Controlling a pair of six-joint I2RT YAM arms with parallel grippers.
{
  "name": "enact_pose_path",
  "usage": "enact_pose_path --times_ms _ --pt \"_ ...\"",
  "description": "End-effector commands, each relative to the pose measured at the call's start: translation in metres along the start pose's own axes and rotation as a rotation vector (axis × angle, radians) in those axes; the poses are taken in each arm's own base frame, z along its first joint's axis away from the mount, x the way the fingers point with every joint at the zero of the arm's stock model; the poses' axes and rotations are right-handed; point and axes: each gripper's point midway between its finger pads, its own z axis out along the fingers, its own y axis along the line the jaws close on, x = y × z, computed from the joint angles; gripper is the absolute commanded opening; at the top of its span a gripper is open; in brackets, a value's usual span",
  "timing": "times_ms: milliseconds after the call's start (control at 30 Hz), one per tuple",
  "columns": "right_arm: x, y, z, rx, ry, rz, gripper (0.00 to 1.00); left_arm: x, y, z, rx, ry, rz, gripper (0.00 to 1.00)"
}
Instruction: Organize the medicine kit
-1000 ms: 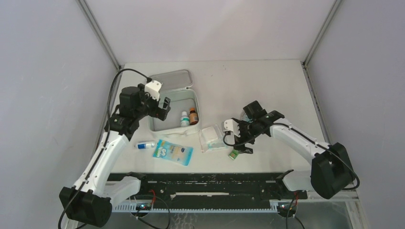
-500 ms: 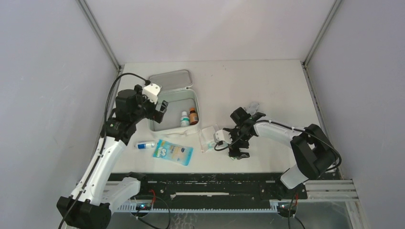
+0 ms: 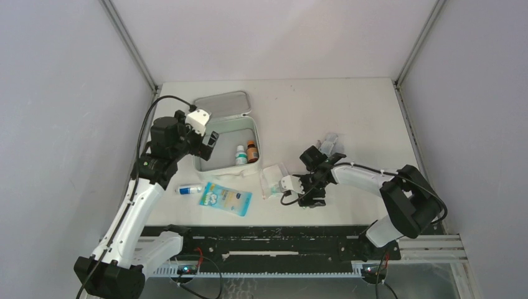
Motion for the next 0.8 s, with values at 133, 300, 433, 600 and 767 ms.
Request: enact_pose_path --times_ms 133,300,433,600,767 --pt "0.006 0.021 -0.006 0.009 0.007 0.050 0.53 -0.019 0.011 -0.006 -0.046 -0.077 0.033 1.00" --pt "0.004 0.022 -0.005 0.018 -0.002 0.073 0.42 -0.025 0.009 -0.008 -0.035 -0.096 0.032 1.00" --pt "0.000 0.022 -0.007 0.025 -0.021 0.080 0.37 -0.028 0.006 -0.009 -0.018 -0.107 0.023 1.00" --pt "-0.007 0.022 -0.013 0.045 -0.054 0.074 0.32 -0.032 -0.005 -0.009 0.044 -0.125 0.028 1.00" --pt "-0.023 0.017 -0.024 0.070 -0.114 0.068 0.28 -0.037 -0.020 -0.012 0.128 -0.159 0.042 1.00"
